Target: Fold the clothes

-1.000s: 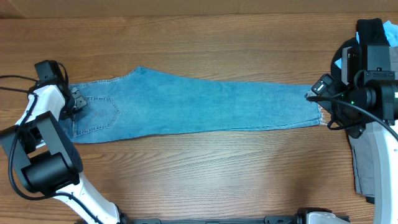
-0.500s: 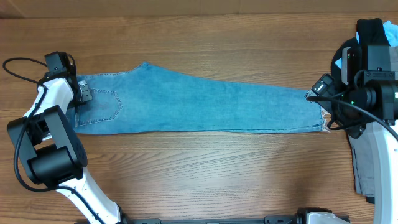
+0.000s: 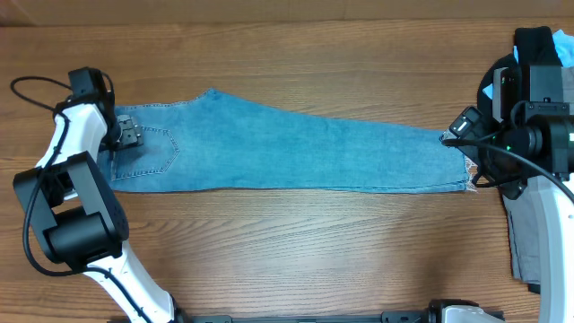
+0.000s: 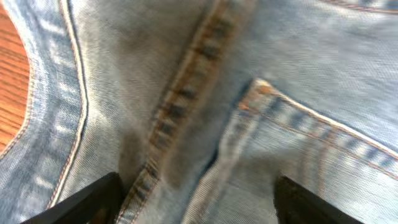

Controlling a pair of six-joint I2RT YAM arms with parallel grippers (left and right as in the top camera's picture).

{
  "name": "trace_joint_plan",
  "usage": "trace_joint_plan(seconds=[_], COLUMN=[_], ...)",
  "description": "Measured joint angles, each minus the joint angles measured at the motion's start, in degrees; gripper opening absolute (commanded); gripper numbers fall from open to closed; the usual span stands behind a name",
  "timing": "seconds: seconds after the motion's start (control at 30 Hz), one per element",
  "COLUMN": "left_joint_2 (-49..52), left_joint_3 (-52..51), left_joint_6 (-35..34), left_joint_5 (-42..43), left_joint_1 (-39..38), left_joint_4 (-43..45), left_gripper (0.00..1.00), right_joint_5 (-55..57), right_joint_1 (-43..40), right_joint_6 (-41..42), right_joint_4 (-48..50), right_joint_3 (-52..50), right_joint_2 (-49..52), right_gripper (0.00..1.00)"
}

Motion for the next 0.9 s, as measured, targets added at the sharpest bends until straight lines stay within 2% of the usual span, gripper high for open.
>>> trace_joint_plan(seconds=[0.13,0.43,0.53,0.73,0.9], left_joint_2=[-2.9,-20.7,-25.1,-26.9,-27.8], left_joint_3=[2.4,5.2,5.3,5.8,5.8], left_joint_6=[-1.7,-5.7,-6.2,-6.7,-6.9], left_joint_5=[0.7,6.3,11.2,31.1,38.5], left_joint_1=[-1.2,-2.3,-2.3,-2.3,-2.3], left_joint_4=[-5.7,-13.7,-15.8,-24.4,-28.0], left_gripper=[1.00,1.00,1.00,1.00,1.00], right_joint_5=[0.0,-2.2,-3.2,-6.7,-11.3], right_joint_1=[0.0,0.0,0.0,0.0,0.0], right_joint_6=[0.0,0.0,0.0,0.1,0.1], right_joint_4=[0.0,0.0,0.0,1.1,3.7], right_joint_3=[0.0,0.0,0.0,0.0,0.0], right_joint_2=[0.0,0.0,0.0,0.0,0.0], right_gripper=[1.00,1.00,1.00,1.00,1.00])
